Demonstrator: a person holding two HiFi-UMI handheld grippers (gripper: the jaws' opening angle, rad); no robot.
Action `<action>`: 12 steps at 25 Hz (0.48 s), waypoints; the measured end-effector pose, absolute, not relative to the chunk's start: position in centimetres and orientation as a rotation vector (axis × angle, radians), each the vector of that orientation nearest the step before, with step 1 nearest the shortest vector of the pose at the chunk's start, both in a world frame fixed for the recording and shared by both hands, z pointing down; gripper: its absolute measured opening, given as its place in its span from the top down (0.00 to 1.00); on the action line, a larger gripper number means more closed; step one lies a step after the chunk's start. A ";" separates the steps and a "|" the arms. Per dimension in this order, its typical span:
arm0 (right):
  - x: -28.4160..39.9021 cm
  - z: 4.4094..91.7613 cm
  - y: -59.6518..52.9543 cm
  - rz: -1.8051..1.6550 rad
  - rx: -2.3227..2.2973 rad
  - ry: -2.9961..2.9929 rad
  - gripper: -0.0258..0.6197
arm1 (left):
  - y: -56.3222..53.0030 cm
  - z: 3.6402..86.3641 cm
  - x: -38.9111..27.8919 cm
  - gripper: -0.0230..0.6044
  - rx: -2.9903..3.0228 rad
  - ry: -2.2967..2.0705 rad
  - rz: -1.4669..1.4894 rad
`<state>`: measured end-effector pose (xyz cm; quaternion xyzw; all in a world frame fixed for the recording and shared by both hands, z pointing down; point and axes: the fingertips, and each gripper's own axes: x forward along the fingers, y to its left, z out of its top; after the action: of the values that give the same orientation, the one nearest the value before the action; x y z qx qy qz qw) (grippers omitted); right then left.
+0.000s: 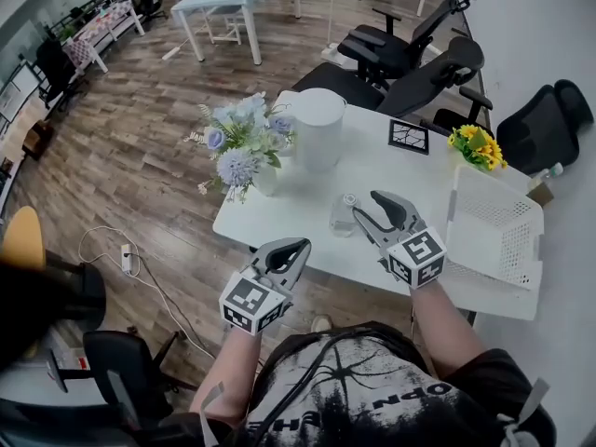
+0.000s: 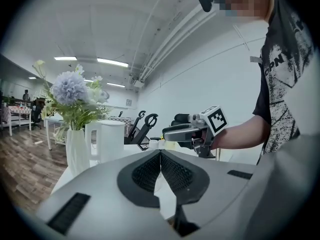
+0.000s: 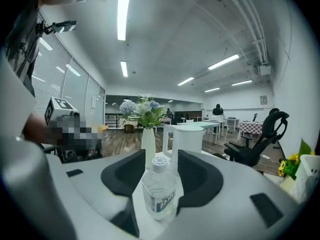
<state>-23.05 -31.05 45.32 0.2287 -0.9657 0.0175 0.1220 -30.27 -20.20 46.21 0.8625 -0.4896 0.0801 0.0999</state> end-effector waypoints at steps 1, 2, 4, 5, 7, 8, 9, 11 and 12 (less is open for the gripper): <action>-22.7 45.2 -30.8 0.056 0.674 -2.815 0.63 | -20.4 46.0 -30.1 0.95 2.557 -1.444 0.236; -22.5 45.1 -30.5 0.060 0.676 -2.811 0.63 | -20.5 45.8 -30.0 0.95 2.566 -1.440 0.234; -22.0 45.1 -29.7 0.063 0.672 -2.806 0.63 | -20.7 45.4 -29.7 0.95 2.582 -1.429 0.224; -21.8 45.1 -29.4 0.063 0.669 -2.806 0.63 | -20.8 45.2 -29.6 0.95 2.591 -1.425 0.220; -21.3 44.9 -28.9 0.059 0.670 -2.811 0.66 | -21.0 44.8 -29.3 0.95 2.606 -1.417 0.215; -21.1 44.7 -28.7 0.056 0.673 -2.815 0.72 | -21.2 44.7 -29.1 0.95 2.612 -1.414 0.214; -20.8 44.6 -28.6 0.055 0.675 -2.821 0.76 | -21.3 44.6 -29.0 0.95 2.617 -1.411 0.214; -20.4 44.3 -28.2 0.055 0.675 -2.829 0.85 | -21.6 44.4 -28.6 0.95 2.626 -1.404 0.211; -20.2 44.3 -28.0 0.054 0.673 -2.831 0.88 | -21.7 44.4 -28.4 0.95 2.629 -1.400 0.209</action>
<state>-20.20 -27.98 44.30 0.2297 -0.9662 0.0183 0.1156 -28.38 -21.65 44.38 0.8778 -0.4675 0.0697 0.0775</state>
